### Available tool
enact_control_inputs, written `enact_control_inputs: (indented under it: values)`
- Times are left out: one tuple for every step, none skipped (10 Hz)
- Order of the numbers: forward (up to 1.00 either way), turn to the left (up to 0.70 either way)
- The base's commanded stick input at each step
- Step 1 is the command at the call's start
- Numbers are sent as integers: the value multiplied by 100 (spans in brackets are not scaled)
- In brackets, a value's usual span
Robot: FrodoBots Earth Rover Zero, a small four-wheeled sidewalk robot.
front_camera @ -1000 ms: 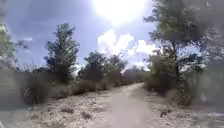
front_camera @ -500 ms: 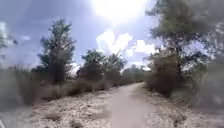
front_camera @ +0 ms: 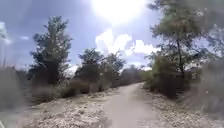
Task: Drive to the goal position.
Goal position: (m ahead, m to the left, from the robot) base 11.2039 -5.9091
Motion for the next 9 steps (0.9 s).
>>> enact_control_inputs:
  values:
    - [70,0]
    - [70,0]
    - [70,0]
    - [70,0]
    - [70,0]
    - [70,0]
    - [70,0]
    - [70,0]
    - [70,0]
